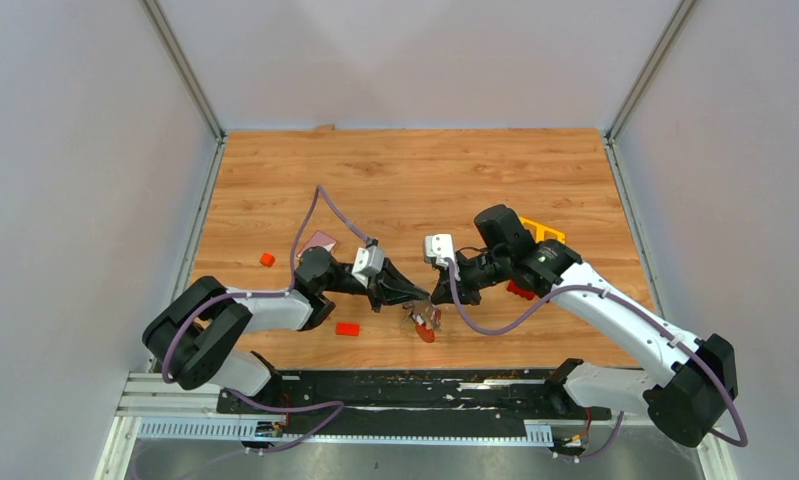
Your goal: Put the keys on the keyring
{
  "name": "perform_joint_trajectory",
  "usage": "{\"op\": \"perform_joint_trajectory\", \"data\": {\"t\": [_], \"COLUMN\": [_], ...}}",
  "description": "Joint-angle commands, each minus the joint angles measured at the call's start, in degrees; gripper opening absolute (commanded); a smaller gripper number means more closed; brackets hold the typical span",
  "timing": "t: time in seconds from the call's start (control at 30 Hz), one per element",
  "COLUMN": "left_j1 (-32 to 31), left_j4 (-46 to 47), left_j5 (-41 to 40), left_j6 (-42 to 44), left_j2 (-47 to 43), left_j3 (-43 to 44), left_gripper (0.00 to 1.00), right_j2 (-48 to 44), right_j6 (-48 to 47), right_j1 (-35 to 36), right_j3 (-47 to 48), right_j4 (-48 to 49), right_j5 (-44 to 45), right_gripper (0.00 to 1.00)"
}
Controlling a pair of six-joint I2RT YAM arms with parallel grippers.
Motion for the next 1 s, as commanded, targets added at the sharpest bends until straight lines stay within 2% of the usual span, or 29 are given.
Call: {"op": "perform_joint_trajectory", "data": {"t": [0.0, 0.13, 0.37, 0.57, 0.77, 0.97], "left_j1": [0.1, 0.3, 0.4, 0.4, 0.3, 0.3], "left_j4": [3.0, -2.5, -23.9, -36.6, -39.1, -36.9], "left_j5": [0.0, 0.5, -1.3, -2.7, -3.4, -3.6], "left_j6": [1.1, 4.4, 15.1, 23.1, 24.4, 22.7], "left_j2": [-0.1, -0.5, -2.2, -2.6, -2.7, -2.5], "left_j3": [0.4, 0.9, 5.5, 8.4, 9.3, 9.0], "left_gripper": [0.0, 0.0, 0.0, 0.0, 0.0, 0.0], "right_j2": [-1.8, -2.8, -2.7, -1.5, 0.9, 2.1], "right_j6": [-0.9, -2.7, -6.3, -5.6, -5.1, -4.3], "right_j1": [0.1, 0.1, 2.0, 4.6, 6.2, 7.0], "right_j3": [0.8, 1.9, 6.2, 8.1, 10.0, 10.8], "right_j4": [2.7, 0.7, -5.0, -6.5, -7.0, -6.7], "right_j5": [3.0, 6.9, 14.5, 18.7, 20.6, 21.4], "right_gripper": [0.0, 0.0, 0.0, 0.0, 0.0, 0.0]}}
